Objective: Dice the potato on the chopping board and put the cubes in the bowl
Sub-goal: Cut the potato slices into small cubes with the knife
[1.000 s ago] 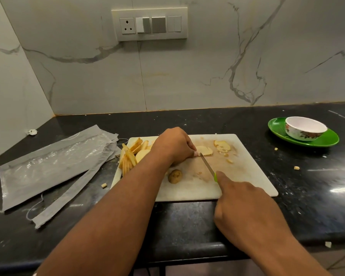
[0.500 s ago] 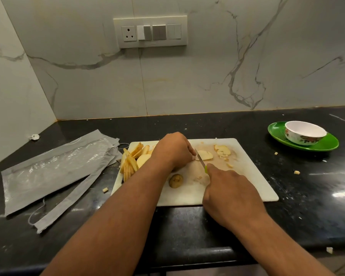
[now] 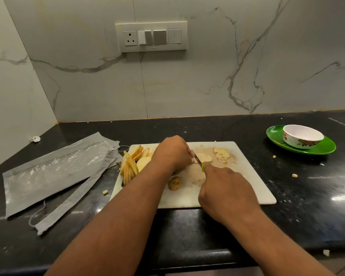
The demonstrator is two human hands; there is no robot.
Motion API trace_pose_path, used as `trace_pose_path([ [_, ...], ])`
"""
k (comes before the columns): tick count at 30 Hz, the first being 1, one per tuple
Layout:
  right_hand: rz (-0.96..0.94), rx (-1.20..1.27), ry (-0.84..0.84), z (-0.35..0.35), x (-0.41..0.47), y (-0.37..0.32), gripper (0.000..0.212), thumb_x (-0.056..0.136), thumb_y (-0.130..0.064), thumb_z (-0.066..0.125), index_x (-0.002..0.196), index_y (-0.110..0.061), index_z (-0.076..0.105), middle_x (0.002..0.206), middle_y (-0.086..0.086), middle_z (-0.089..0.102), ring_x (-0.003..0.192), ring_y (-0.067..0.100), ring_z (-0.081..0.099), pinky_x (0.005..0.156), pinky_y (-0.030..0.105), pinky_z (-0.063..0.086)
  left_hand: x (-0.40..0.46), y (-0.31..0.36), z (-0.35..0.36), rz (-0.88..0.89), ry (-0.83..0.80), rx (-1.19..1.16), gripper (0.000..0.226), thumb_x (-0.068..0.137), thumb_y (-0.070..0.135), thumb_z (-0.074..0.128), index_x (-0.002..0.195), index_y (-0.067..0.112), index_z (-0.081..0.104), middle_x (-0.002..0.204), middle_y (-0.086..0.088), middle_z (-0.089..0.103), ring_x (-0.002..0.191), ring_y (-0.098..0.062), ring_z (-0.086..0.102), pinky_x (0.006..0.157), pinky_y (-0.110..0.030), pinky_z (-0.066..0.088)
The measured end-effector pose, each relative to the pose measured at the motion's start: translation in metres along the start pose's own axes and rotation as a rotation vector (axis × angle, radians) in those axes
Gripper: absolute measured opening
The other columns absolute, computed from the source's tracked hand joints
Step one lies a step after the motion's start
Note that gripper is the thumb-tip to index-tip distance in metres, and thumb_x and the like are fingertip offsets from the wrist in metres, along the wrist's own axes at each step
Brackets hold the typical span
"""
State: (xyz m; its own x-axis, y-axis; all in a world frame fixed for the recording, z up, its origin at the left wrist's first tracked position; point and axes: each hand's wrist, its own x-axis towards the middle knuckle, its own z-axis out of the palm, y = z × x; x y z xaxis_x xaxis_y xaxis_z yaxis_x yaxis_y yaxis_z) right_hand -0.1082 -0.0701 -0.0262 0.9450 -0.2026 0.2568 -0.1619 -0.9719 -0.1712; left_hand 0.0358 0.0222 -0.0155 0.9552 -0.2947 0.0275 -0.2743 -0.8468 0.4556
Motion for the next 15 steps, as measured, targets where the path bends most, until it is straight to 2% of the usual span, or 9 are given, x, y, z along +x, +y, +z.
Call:
trace_pose_path([
  [4,-0.011,0.008,-0.023,0.003,-0.012,0.0,0.047,0.095,-0.026,0.04,0.142,-0.026,0.038,0.109,0.004,0.061,0.077,0.022,0.048,0.066,0.033,0.035,0.002,0.0,0.0,-0.006,-0.018,-0.009,0.014,0.093,0.029,0.077,0.104,0.022,0.083,0.093,0.003,0.075,0.087,-0.015,0.068,0.089,-0.037,0.061],
  [7,-0.037,-0.037,-0.056,0.0,-0.037,0.008,0.063,0.095,-0.027,0.036,0.155,-0.027,0.018,0.116,0.003,0.06,0.089,0.024,0.055,0.071,0.035,0.037,0.004,-0.002,-0.001,0.006,-0.022,-0.001,0.013,0.093,0.029,0.076,0.102,0.022,0.083,0.091,0.004,0.074,0.087,-0.014,0.067,0.089,-0.036,0.061],
  [9,-0.017,-0.038,-0.113,-0.005,-0.05,0.012,0.066,0.096,-0.028,0.033,0.158,-0.031,0.01,0.119,0.0,0.06,0.099,0.024,0.057,0.075,0.036,0.038,0.005,-0.002,-0.002,0.017,-0.034,0.006,0.013,0.094,0.028,0.075,0.103,0.022,0.083,0.092,0.004,0.074,0.089,-0.014,0.066,0.09,-0.035,0.06],
  [12,0.006,-0.046,-0.128,-0.015,-0.055,0.017,0.064,0.097,-0.03,0.032,0.157,-0.033,0.011,0.121,-0.003,0.06,0.103,0.022,0.058,0.08,0.035,0.042,0.003,-0.004,-0.002,0.029,-0.05,0.012,0.014,0.095,0.027,0.073,0.104,0.021,0.083,0.093,0.004,0.073,0.089,-0.014,0.065,0.09,-0.035,0.06],
  [15,0.023,-0.043,0.001,-0.022,-0.045,0.025,0.061,0.096,-0.029,0.034,0.155,-0.033,0.02,0.114,0.0,0.065,0.093,0.023,0.061,0.074,0.034,0.041,0.0,-0.005,0.0,0.04,-0.032,0.031,0.019,0.096,0.035,0.072,0.106,0.022,0.081,0.091,0.006,0.072,0.086,-0.013,0.065,0.085,-0.033,0.06],
])
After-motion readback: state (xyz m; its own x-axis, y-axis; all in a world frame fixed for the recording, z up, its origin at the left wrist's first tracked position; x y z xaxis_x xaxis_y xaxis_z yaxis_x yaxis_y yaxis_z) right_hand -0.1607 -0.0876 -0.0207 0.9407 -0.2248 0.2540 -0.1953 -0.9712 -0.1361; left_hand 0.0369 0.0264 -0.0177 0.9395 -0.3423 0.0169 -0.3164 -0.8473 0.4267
